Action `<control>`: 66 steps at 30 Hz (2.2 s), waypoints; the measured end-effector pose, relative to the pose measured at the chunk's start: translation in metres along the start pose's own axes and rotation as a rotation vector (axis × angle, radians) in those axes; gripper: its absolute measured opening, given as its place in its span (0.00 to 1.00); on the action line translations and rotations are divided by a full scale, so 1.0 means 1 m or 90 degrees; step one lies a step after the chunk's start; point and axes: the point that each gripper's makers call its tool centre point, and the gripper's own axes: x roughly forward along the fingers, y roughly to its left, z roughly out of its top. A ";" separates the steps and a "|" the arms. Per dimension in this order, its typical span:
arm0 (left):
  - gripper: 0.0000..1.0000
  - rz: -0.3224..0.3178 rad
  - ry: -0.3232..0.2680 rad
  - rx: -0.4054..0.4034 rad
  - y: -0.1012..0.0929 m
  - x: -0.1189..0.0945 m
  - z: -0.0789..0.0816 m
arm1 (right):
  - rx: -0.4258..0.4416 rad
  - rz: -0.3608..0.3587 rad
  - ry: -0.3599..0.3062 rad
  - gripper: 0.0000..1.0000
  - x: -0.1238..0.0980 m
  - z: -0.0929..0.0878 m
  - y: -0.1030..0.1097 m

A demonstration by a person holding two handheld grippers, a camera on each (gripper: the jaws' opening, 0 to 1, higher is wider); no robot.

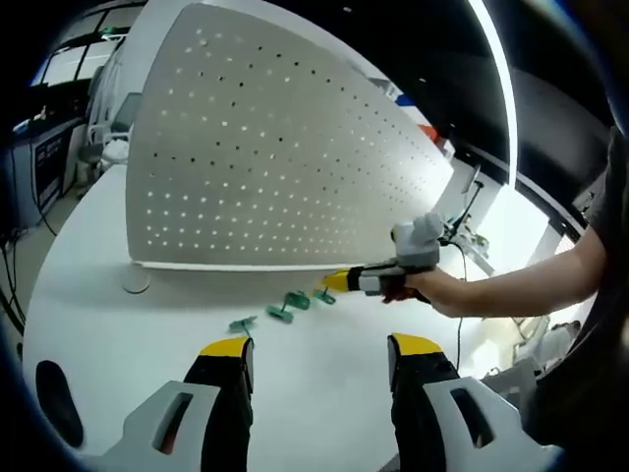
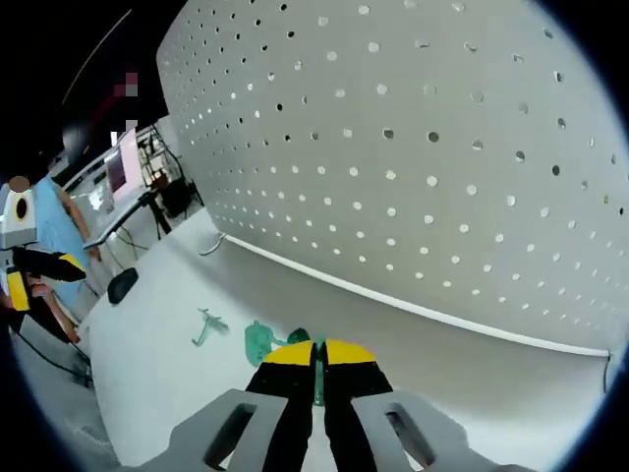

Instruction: Insert the hook assembly into the mounting plate slot until the hook locks in place.

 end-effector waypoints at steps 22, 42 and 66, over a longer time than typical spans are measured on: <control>0.54 -0.026 0.008 0.005 -0.030 0.003 0.009 | -0.047 0.009 -0.076 0.00 -0.056 0.041 0.030; 0.51 -0.055 0.007 -0.028 -0.056 0.005 0.013 | -0.086 0.065 -0.134 0.00 -0.106 0.069 0.085; 0.46 -0.094 -0.025 -0.118 -0.084 0.003 0.022 | -0.089 0.143 -0.208 0.00 -0.149 0.093 0.167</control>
